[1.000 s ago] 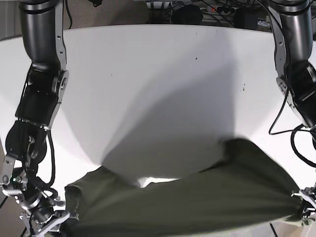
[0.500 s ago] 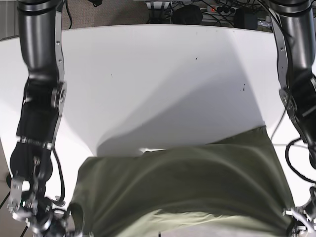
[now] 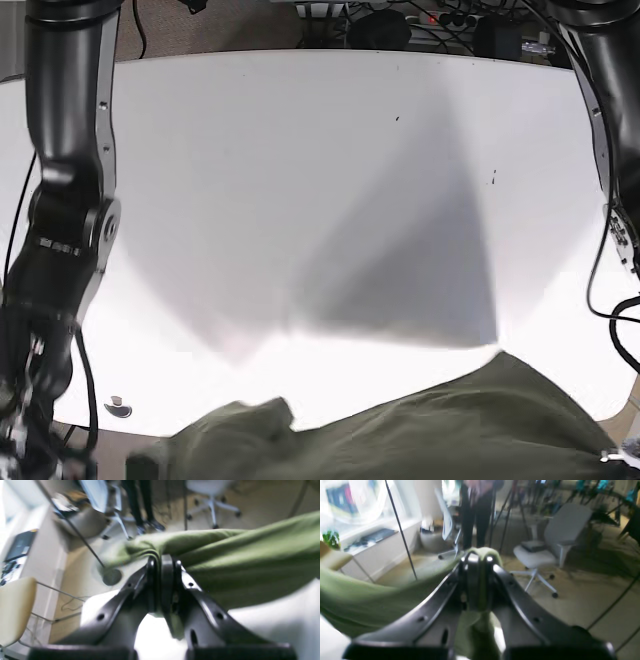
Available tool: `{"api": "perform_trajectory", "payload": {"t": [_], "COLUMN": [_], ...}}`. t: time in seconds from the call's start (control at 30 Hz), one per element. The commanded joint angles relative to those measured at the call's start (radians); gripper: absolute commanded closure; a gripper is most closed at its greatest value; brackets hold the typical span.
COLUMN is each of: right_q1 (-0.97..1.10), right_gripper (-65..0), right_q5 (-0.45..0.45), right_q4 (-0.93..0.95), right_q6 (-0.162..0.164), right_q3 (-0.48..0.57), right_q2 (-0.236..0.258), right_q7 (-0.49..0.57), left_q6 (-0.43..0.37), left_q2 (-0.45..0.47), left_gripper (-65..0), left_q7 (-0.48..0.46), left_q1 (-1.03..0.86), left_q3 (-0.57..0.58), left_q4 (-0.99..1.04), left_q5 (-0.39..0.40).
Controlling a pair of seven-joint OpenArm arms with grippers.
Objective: Fold the T-shirt properly
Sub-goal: 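Lay the shirt down and drag it flat with both grippers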
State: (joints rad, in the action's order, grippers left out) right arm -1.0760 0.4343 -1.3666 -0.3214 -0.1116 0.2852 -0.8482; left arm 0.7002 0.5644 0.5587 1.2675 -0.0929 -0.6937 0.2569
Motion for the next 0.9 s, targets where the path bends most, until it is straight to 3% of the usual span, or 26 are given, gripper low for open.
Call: {"api": "perform_trajectory", "payload": {"t": [0.03,0.13,0.33,0.57,0.67,0.9], "right_q1": [0.082,0.294,0.699,1.141,1.258,1.43], "right_gripper": [-1.9,-1.9,-1.9,-1.9,-1.9,-2.1], "right_q5": [0.001,0.002,0.002,0.018,0.099,0.111], "right_q4": [-0.087,-0.222,-0.452,-0.627,-0.624,-0.621], "right_q6": [0.0,0.0,0.001,0.0,0.0,0.0], "right_q3": [-0.035,-0.089,-0.178,-0.225,-0.279,-0.274], "right_q2": [0.003,-0.004,-0.05,-0.113,-0.109,-0.108], "right_q7": [-0.023,-0.036,-0.05,-0.049,-0.049,-0.049], "left_q6": [-0.002,-0.002,-0.002,-0.002,-0.002,-0.002], "left_q2": [0.041,0.05,0.032,-0.134,-0.159,-0.168], "left_gripper": [0.0,0.0,0.0,0.0,0.0,0.0], "left_q7": [-0.009,0.031,0.154,0.288,0.292,0.291], "left_q1": [-0.022,-0.24,-0.74,-1.202,-1.323,-1.423], "left_q3": [-0.028,-0.095,-0.376,-0.669,-0.727,-0.733], "left_q4": [-0.083,-0.238,-0.602,-0.943,-0.961,-0.904], "left_q5": [0.043,0.092,0.123,0.117,0.115,0.115]}}
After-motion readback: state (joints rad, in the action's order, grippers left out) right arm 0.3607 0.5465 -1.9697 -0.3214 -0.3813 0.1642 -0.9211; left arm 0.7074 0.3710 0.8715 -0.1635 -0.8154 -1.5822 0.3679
